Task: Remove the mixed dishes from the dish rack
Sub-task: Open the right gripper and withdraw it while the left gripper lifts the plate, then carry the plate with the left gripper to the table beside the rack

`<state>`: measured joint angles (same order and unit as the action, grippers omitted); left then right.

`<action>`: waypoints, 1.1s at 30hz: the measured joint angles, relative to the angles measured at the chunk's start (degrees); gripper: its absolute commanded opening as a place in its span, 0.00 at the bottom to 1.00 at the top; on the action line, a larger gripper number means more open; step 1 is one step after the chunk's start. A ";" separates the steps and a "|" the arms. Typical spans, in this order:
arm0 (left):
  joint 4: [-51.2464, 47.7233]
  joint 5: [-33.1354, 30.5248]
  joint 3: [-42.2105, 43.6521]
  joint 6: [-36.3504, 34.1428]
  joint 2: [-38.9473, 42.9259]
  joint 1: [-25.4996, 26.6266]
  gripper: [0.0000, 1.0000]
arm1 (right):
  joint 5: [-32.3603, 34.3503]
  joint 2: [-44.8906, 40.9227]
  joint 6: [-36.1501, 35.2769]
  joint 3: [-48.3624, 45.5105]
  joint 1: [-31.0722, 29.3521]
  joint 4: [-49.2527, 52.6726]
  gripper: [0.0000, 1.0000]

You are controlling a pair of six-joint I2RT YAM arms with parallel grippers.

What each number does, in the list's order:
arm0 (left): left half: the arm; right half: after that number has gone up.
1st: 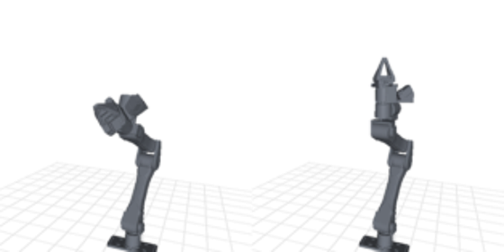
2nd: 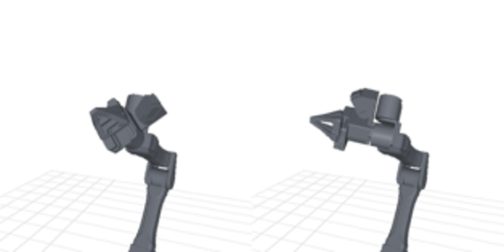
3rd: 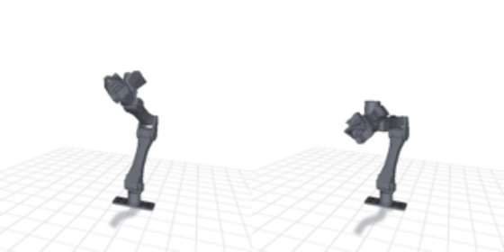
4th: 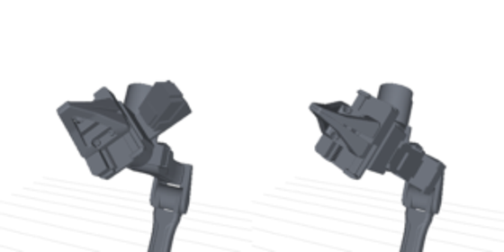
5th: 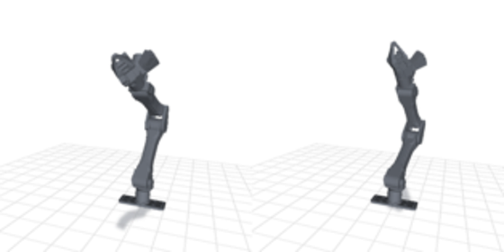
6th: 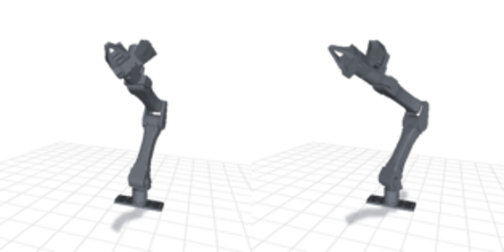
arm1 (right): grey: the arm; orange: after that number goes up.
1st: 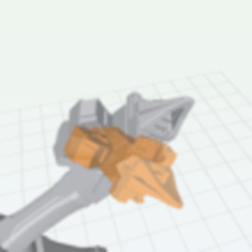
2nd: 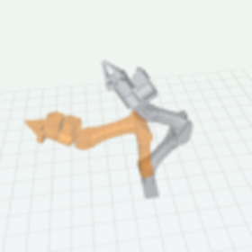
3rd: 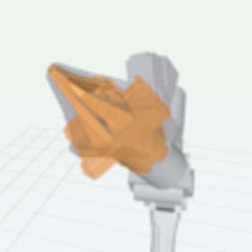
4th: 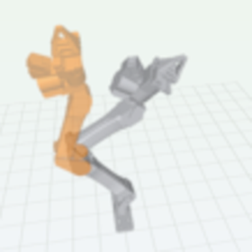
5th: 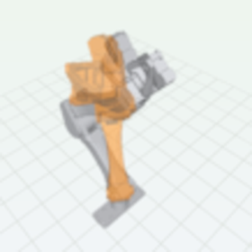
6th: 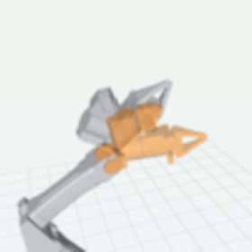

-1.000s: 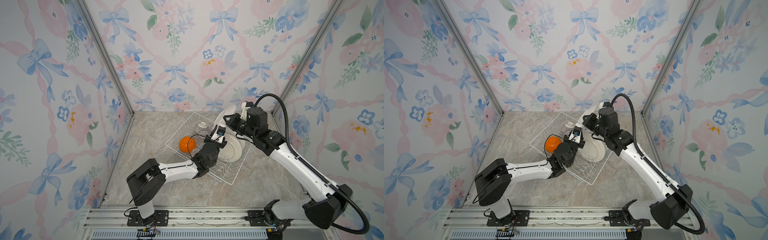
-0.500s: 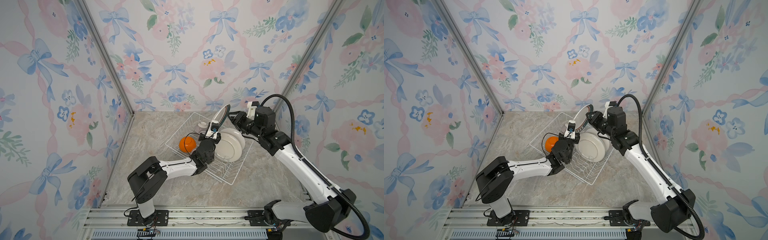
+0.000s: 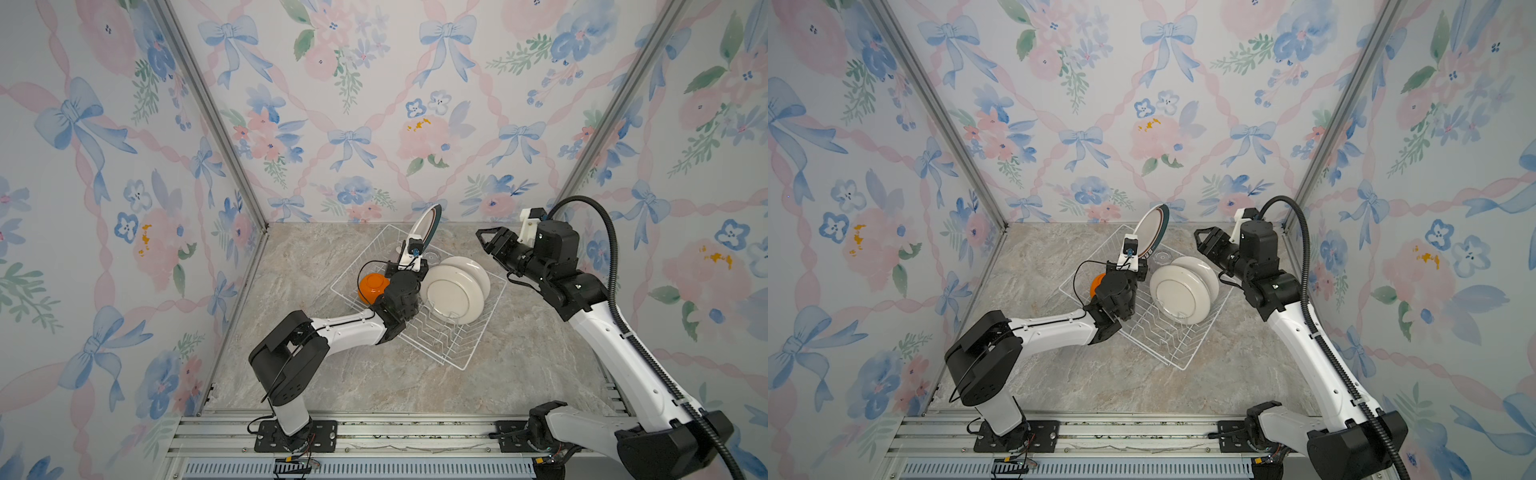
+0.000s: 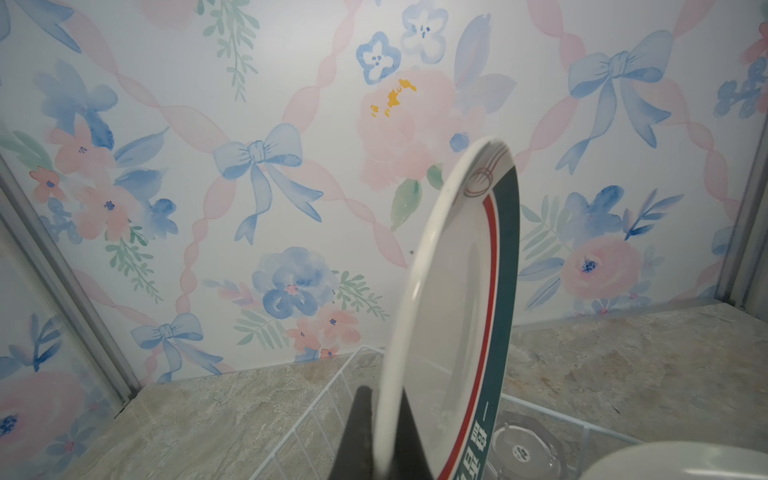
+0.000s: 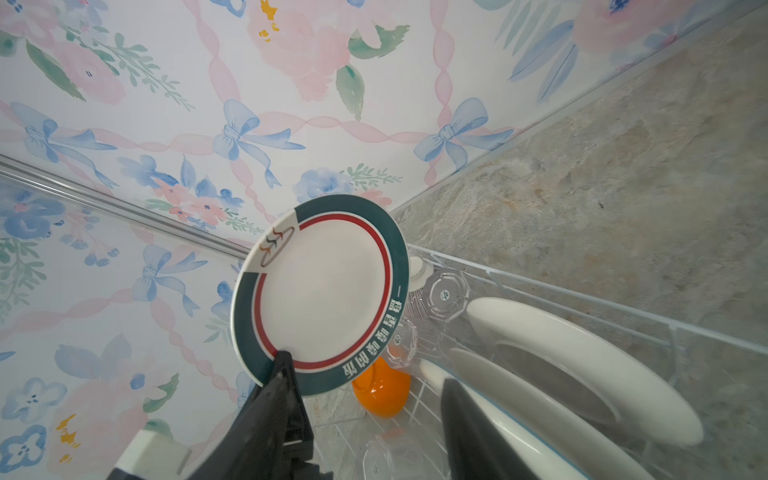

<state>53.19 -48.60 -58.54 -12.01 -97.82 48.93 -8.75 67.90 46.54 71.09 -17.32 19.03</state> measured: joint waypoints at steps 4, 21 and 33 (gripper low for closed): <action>-8.20 0.44 0.22 4.90 4.96 -4.94 0.00 | 0.04 -0.13 -3.74 -3.28 -0.02 2.64 0.67; -43.52 14.16 9.14 35.04 29.29 -32.28 0.00 | 7.96 -1.64 -17.70 -9.49 -7.78 12.48 0.88; -53.72 22.40 14.91 44.26 37.90 -44.92 0.00 | 8.66 -3.08 -20.06 -10.32 -8.50 14.71 0.88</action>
<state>-0.54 -26.20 -43.64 32.25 -59.92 4.01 -0.10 64.82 26.48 60.77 -25.82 33.74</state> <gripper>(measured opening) 0.054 0.884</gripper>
